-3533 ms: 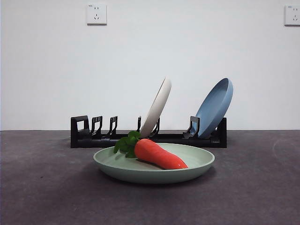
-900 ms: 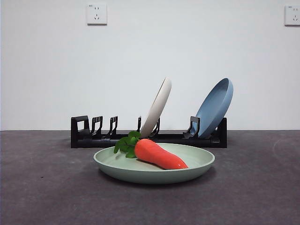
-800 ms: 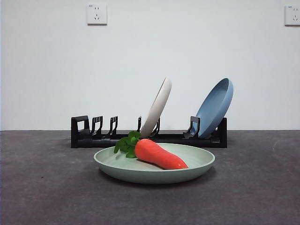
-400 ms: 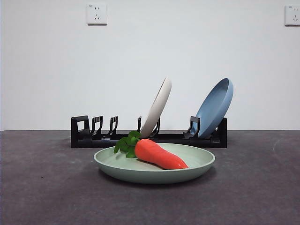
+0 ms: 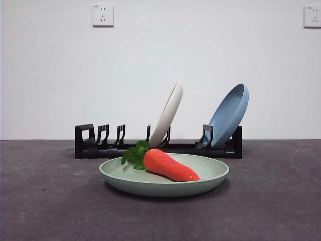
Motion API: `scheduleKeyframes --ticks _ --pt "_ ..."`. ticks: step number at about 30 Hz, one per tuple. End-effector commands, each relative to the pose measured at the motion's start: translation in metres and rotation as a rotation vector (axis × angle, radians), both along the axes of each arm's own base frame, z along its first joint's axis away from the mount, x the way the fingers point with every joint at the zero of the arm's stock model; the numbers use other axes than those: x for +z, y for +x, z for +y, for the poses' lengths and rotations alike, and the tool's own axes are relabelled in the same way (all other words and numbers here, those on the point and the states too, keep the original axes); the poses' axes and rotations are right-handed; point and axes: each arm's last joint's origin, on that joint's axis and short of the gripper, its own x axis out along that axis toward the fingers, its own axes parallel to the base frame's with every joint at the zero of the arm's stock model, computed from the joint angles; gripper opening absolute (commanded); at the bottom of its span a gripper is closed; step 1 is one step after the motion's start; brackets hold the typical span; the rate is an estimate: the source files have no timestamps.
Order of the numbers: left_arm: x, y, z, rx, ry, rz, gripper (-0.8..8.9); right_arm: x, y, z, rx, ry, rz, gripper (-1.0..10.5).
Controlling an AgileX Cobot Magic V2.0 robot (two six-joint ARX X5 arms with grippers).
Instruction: Take the green plate from the plate rack,put the plate on the table,take the carrot from the table,put the carrot in the plate
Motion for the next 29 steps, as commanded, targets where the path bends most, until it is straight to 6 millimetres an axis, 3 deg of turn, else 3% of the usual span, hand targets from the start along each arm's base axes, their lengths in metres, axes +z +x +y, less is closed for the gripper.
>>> scheduleKeyframes --ticks 1,9,14,23,29 --pt "-0.004 0.0 0.0 0.004 -0.01 0.013 -0.03 -0.013 0.004 -0.007 -0.09 -0.002 -0.07 0.0" --pt "-0.004 0.0 0.0 0.004 -0.01 0.014 -0.03 -0.113 0.018 -0.015 -0.227 0.063 -0.261 0.0" --pt "-0.004 0.0 0.0 0.004 -0.01 0.014 -0.03 -0.155 0.022 -0.015 -0.23 0.063 -0.27 0.0" --pt "-0.004 0.0 0.0 0.004 -0.01 0.013 -0.03 -0.192 0.024 -0.015 -0.233 0.063 -0.22 0.0" --pt "-0.004 0.0 0.0 0.004 -0.01 0.013 -0.03 -0.198 0.025 -0.015 -0.236 0.065 -0.19 0.0"
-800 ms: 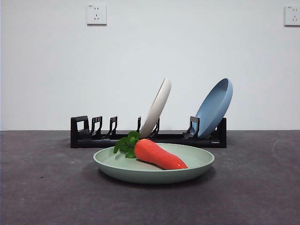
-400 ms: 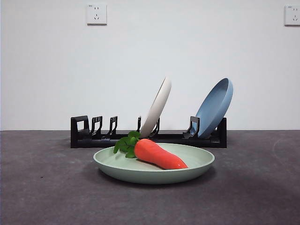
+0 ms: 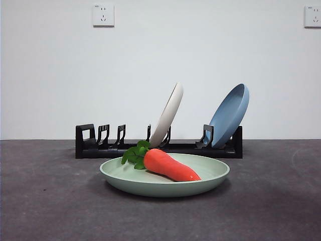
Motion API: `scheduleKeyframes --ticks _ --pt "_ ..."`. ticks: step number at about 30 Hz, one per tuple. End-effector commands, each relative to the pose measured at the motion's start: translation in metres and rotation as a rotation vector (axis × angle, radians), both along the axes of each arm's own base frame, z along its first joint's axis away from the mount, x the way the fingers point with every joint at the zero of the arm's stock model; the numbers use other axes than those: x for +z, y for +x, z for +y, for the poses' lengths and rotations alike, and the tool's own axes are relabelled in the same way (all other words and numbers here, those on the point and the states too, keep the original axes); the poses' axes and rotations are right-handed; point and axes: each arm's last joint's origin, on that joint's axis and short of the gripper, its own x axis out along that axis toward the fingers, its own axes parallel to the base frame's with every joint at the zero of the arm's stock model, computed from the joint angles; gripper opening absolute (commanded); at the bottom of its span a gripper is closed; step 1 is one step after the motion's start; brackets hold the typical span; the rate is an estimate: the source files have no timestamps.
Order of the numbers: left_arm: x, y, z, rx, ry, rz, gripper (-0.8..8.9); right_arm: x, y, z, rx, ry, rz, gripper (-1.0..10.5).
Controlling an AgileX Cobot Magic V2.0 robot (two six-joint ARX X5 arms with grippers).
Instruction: Take the green plate from the plate rack,put the plate on the table,take the carrot from the table,put the carrot in the plate
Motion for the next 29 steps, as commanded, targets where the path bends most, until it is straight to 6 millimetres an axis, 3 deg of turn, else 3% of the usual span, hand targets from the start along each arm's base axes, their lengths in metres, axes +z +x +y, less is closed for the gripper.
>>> scheduleKeyframes --ticks 1,12,29 --pt "-0.0038 0.0003 0.0001 0.004 -0.01 0.013 -0.03 -0.0019 0.0005 -0.0003 -0.007 0.012 -0.002 0.0" --pt "-0.0038 0.0003 0.0001 0.004 -0.01 0.013 -0.03 -0.01 -0.0006 -0.0004 -0.009 0.007 0.086 0.0" --pt "-0.0038 0.0003 0.0001 0.004 -0.01 0.013 -0.03 -0.0101 -0.0006 -0.0004 -0.009 0.007 0.087 0.0"
